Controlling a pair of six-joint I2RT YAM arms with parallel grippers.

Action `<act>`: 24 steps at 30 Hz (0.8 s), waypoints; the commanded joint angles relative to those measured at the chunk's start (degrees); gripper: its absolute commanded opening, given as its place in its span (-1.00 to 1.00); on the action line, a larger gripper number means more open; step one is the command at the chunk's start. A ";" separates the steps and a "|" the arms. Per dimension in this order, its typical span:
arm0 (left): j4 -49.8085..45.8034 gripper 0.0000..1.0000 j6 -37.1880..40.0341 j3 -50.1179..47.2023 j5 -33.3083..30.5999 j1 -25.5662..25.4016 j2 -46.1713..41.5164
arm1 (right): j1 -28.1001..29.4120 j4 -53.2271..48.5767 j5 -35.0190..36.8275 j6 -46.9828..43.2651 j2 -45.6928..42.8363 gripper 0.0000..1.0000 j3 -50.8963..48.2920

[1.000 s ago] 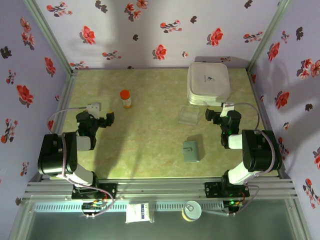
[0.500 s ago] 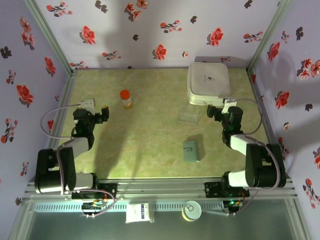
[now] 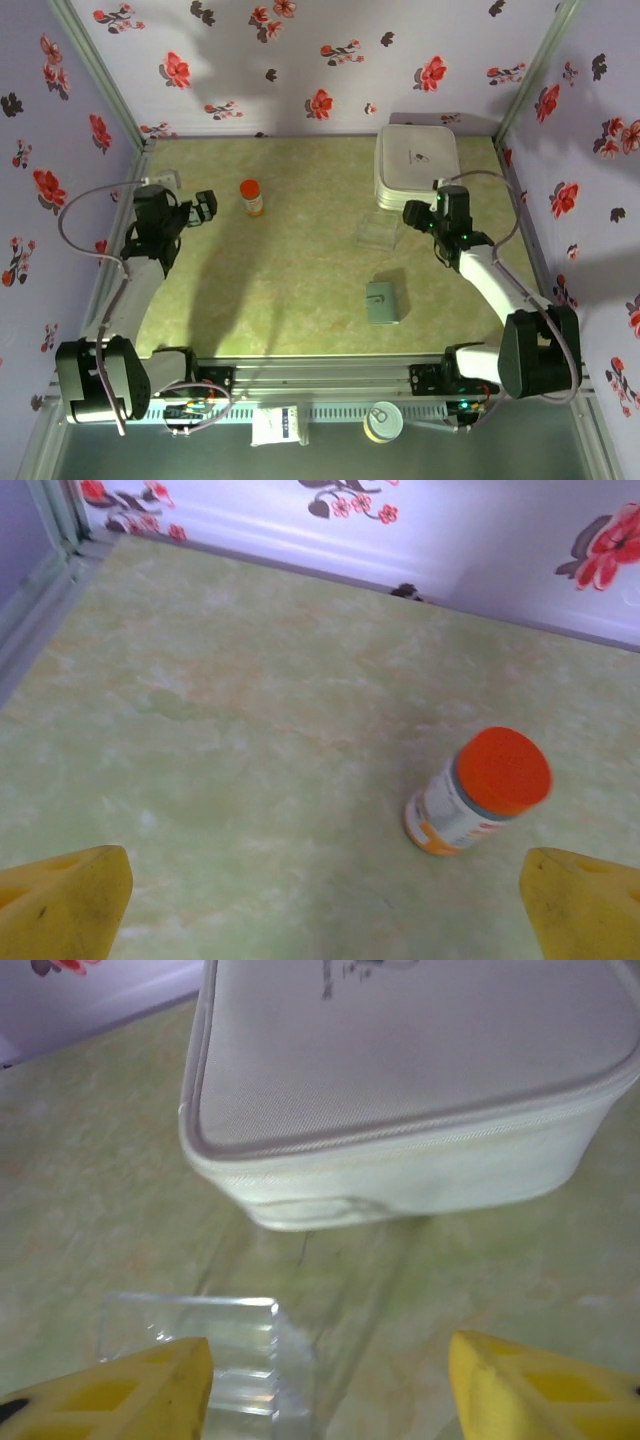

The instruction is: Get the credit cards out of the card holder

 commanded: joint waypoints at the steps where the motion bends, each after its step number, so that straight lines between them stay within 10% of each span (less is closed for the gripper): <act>1: -15.58 0.99 -3.14 6.07 5.27 -0.43 -0.52 | 2.06 -11.98 -1.20 4.69 2.19 0.13 4.35; 8: -30.83 0.99 1.73 15.76 6.18 -0.37 2.49 | 5.28 -19.86 -1.90 6.40 8.65 -0.06 9.39; 24: -30.55 0.99 3.37 14.18 10.36 4.59 2.94 | 7.73 -18.80 0.17 7.50 18.93 -0.45 14.05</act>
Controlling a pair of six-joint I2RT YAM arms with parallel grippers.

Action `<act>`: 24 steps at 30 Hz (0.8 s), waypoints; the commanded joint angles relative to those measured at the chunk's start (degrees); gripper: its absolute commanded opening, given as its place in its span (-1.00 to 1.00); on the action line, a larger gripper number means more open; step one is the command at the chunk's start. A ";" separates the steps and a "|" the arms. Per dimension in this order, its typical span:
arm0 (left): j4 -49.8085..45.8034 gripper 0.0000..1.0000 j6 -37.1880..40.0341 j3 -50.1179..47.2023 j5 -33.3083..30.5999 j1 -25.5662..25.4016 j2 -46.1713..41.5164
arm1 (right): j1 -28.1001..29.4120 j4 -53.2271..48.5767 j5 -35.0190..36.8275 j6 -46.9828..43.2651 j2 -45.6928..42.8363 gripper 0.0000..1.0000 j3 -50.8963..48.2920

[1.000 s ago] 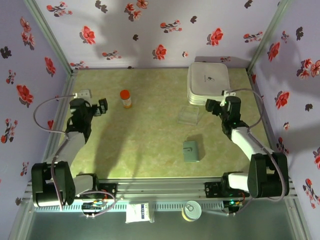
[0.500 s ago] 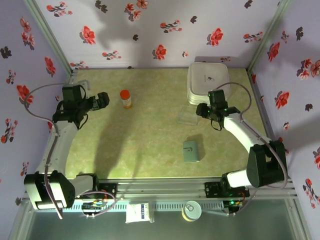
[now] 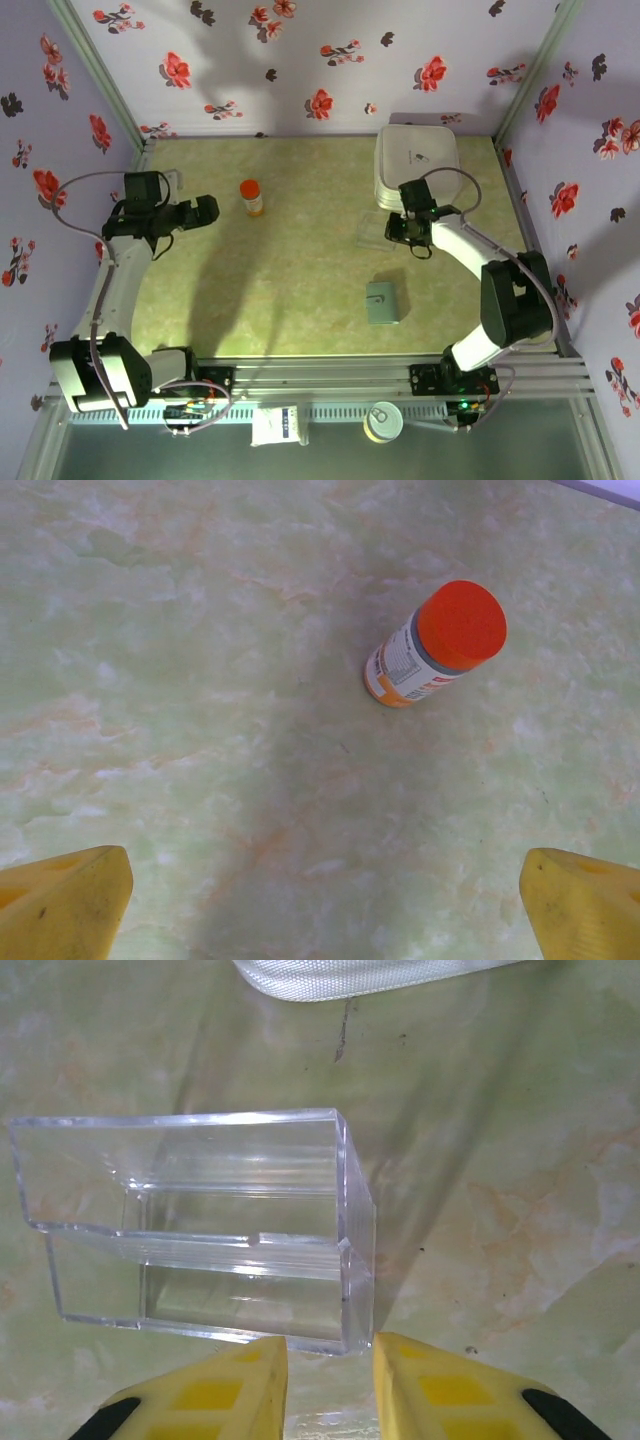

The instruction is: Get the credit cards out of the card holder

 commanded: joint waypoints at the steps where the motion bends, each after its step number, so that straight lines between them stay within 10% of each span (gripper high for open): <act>1: -0.87 0.99 0.68 -0.41 1.96 1.97 -0.47 | 0.22 -0.33 1.98 0.80 2.21 -0.45 2.15; 24: 0.02 0.99 0.60 -1.49 3.64 3.46 -0.68 | 0.39 0.25 3.83 -1.61 8.16 -0.78 4.74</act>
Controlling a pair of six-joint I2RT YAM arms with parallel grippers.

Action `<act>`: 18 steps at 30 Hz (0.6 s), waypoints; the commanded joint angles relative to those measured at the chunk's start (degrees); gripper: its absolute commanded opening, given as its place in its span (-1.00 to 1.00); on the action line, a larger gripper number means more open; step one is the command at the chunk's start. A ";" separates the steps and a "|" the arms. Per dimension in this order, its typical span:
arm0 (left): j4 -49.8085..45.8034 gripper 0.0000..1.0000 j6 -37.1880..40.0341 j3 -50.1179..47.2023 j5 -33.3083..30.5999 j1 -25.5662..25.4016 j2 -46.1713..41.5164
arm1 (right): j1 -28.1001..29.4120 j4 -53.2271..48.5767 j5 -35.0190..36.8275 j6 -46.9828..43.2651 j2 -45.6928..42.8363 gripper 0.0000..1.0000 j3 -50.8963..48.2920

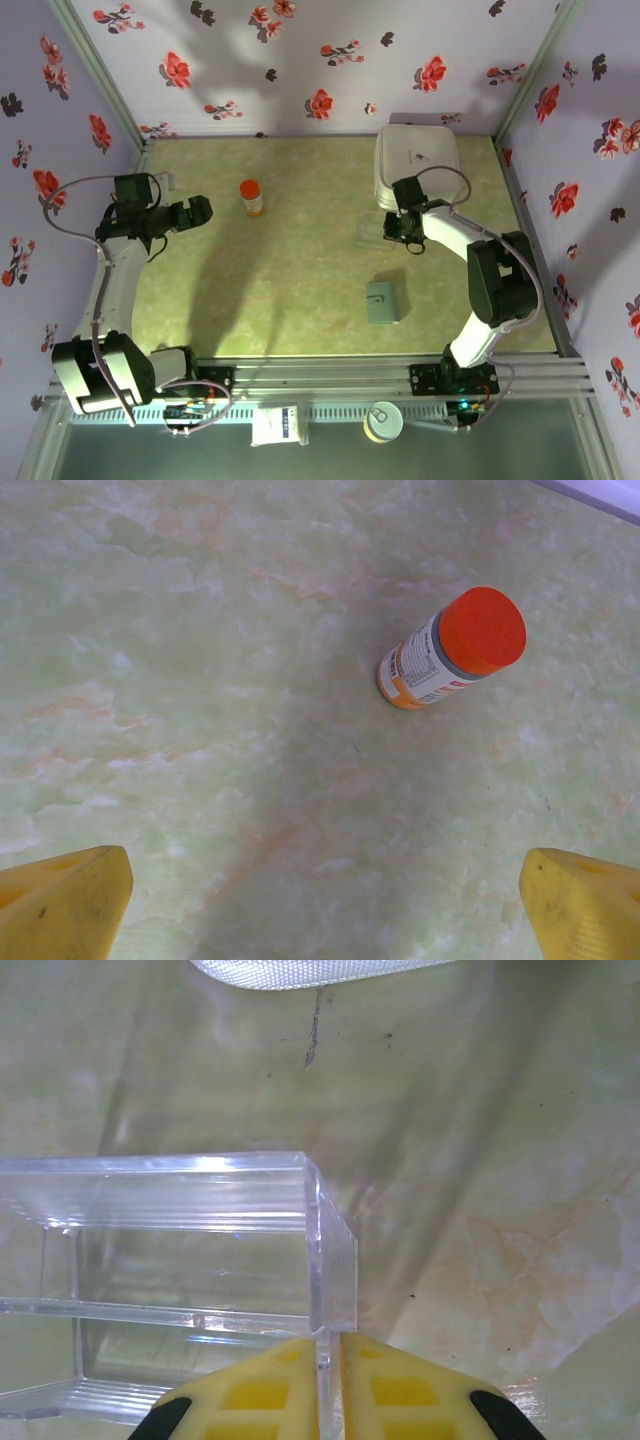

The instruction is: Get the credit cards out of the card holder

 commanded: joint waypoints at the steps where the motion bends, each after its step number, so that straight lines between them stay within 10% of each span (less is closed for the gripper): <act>1: 0.07 0.99 0.60 -0.77 1.26 0.47 -0.65 | 0.49 0.23 1.94 -0.83 0.89 -0.80 1.51; 18: 0.38 0.99 0.45 -1.04 1.90 0.74 -0.66 | 9.13 -7.65 6.19 1.25 12.12 -0.89 20.62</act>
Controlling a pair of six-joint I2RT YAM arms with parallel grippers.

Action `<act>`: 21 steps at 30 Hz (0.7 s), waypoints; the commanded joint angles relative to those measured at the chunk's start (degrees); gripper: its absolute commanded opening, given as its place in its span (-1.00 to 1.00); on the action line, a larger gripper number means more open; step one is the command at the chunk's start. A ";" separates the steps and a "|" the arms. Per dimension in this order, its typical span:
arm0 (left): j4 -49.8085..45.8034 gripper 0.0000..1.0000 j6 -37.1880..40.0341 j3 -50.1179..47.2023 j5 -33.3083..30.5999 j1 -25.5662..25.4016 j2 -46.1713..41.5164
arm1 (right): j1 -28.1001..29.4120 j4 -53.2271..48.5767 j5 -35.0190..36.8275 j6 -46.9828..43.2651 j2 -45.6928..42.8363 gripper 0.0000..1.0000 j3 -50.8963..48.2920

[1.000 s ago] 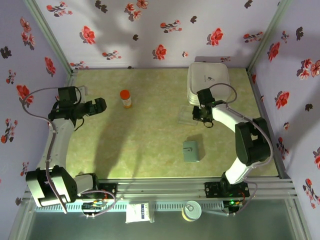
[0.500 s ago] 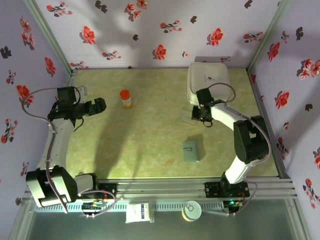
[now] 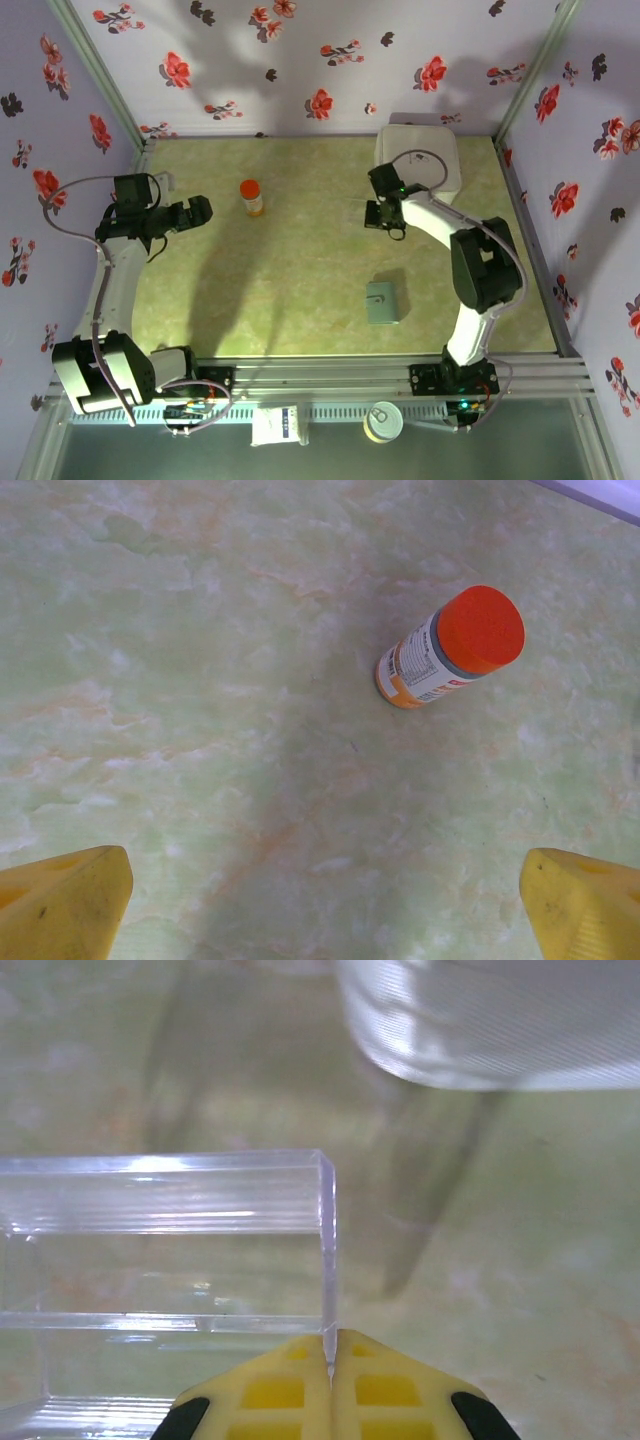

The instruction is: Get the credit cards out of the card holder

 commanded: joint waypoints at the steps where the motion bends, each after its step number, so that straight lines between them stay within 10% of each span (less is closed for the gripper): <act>1: 0.32 0.99 0.40 -1.03 1.54 0.59 -0.70 | 3.02 -3.89 2.46 1.39 4.92 -0.89 8.61; 21: 0.47 0.99 0.26 -1.30 2.04 0.60 -0.22 | 5.88 -19.19 4.55 1.72 25.21 -0.86 38.90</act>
